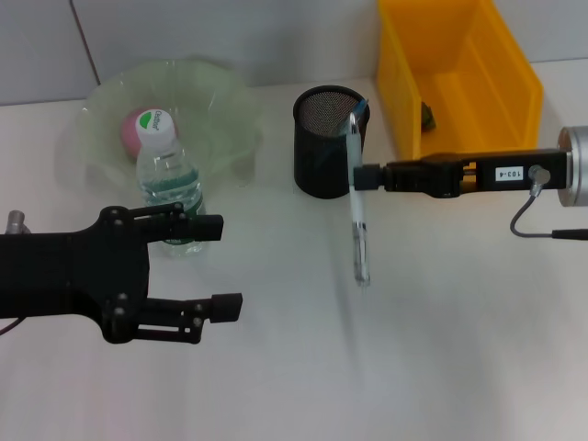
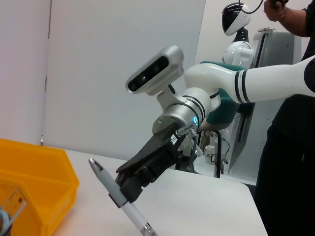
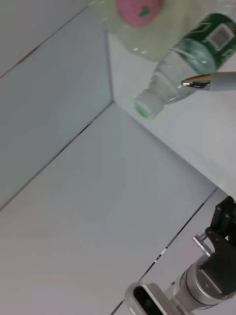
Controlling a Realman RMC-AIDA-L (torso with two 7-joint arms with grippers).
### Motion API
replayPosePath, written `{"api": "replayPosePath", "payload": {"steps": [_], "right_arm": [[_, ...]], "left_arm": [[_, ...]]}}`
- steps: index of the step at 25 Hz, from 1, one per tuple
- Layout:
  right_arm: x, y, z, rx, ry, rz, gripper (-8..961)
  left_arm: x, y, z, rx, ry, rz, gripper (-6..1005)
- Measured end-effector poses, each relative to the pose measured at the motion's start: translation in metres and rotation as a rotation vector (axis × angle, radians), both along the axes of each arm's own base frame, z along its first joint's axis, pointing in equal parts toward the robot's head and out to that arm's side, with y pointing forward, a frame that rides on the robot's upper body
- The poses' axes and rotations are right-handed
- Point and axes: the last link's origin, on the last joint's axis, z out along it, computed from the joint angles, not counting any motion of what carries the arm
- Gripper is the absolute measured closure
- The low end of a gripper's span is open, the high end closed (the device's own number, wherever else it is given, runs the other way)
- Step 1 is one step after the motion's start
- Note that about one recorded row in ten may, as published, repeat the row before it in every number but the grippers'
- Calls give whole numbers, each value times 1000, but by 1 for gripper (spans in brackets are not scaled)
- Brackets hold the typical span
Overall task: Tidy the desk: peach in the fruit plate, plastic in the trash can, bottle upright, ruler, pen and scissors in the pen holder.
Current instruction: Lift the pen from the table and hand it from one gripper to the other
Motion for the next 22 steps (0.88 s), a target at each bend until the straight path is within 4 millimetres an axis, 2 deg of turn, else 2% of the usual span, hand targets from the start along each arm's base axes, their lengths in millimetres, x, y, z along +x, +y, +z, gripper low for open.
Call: {"api": "replayPosePath", "payload": {"steps": [8,9,10,22], "right_arm": [[-3,3,4,260,-30,276,818],[-5,5,5,352,-44,366,818],[-5,5,5,352,-44,366,818],[-19,21,11,957,-186,776,819]], "left_arm": [[5,4,2,2,-17,9,228],[6,5,3,2,-19,13,228],[8,7,5,-2,-24,25,228],[16,11,13,-18,-87,80,230]]}}
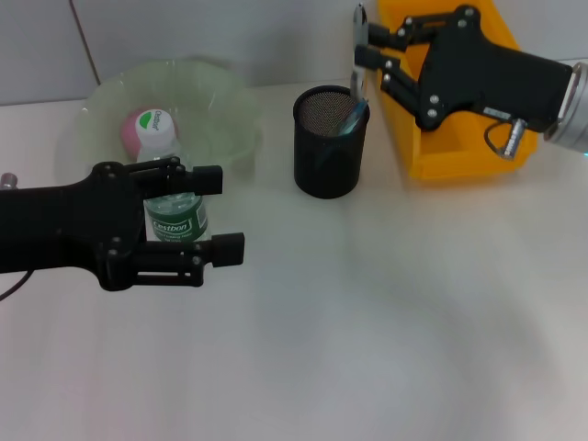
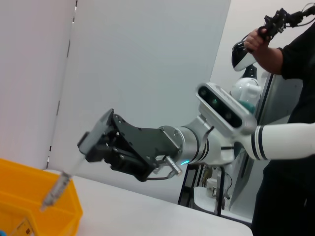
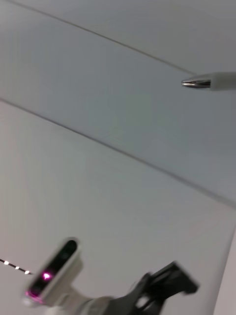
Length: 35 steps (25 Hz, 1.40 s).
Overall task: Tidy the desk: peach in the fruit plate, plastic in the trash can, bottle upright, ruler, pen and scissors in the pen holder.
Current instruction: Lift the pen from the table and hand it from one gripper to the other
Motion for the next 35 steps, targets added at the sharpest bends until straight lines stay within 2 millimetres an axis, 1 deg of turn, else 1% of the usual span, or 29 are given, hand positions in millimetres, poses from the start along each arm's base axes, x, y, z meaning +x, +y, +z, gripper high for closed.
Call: {"api": "replayPosePath", "payload": {"steps": [3,6,11,13,16,23,28,32,35], "right_arm": [[-1,4,-3,156,-30,74,819],[-1,5,-10,313,-102,168,819],[2,1,-38,572,-281,358,819],[3,-2,-49,671,-361,432,819],[2,-9,-60,803,-448,550,819],[-1,-25,-66,1027,-539,785,819],[6,-43,-80,1104,-627,973,819],[10,-53,-85,1166,-675,1113,819],[10,-59,-85,1229,-692,1216,819]], "left_arm": [[2,0,1,-12,-10,17,230],[4,2,3,-21,-17,34,230],[5,6,8,-16,-26,60,231],[5,10,14,-4,-39,81,231],[6,13,17,-2,-44,93,232],[11,19,27,-11,-27,118,233],[14,23,31,-19,-12,110,233],[15,28,27,-39,26,120,234],[17,31,20,-60,65,133,234]]}}
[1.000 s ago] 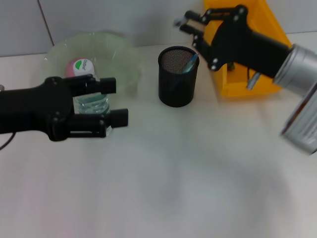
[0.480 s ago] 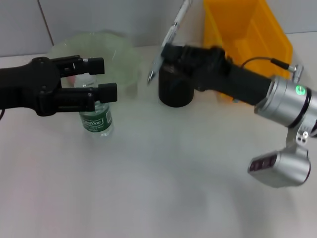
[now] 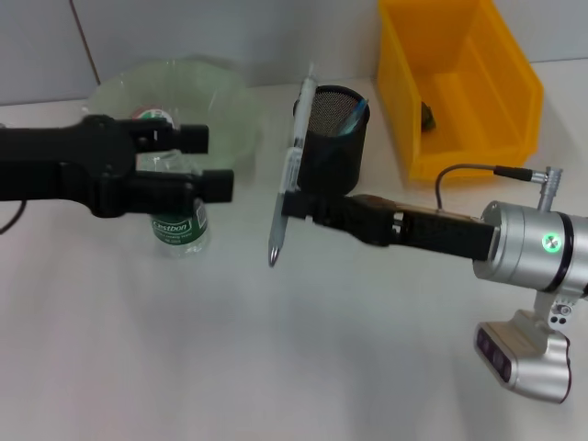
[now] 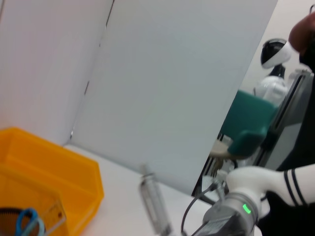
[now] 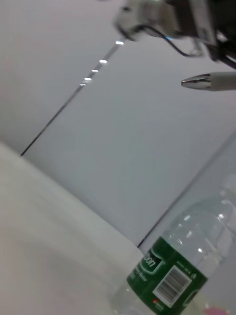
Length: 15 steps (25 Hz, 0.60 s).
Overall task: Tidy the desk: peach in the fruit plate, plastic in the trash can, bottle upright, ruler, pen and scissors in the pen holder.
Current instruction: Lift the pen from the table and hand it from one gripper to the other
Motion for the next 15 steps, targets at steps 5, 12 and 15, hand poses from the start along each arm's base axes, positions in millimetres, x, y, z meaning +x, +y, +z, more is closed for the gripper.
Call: {"api": "replayPosePath", "payload": {"steps": [5,12,15], "right_arm": [[-5,-4,5,88,-49,161,819],[-12,-4,5,132,-83,271,819],[-14,-4,4,125,-97,298,816]], "left_arm": [[7,5,-13,-47,53,29,235],[14,9,-18,-64,55,41,236],[16,10,-19,-64,52,38,236]]}}
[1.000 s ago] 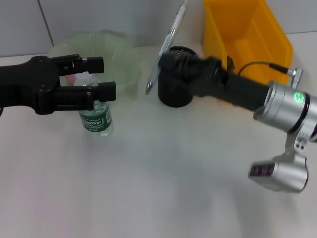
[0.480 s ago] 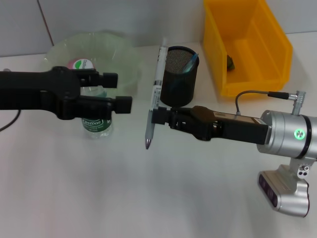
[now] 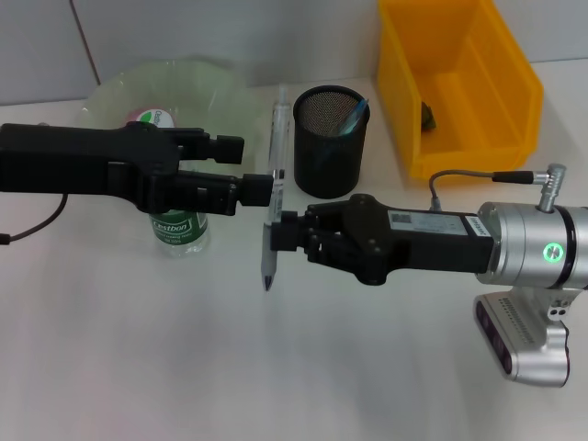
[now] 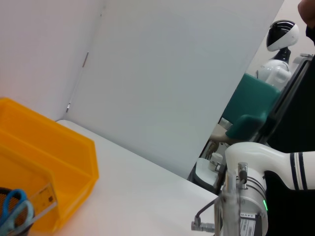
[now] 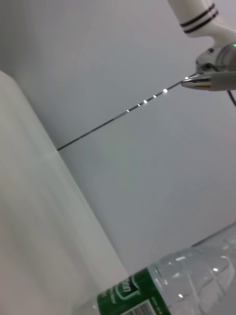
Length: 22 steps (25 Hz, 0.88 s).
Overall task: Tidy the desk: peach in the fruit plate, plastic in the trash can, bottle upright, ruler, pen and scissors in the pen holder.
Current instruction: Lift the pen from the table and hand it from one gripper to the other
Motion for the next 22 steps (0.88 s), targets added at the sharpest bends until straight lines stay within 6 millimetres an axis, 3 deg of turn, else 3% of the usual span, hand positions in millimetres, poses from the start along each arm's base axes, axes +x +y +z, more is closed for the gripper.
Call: {"api": "replayPosePath", "payload": {"steps": [22], "right_arm": [[-7,2,-4,-5,-12,35,785]], "left_arm": [[3,5,-5,-18,13,-10,239]]}}
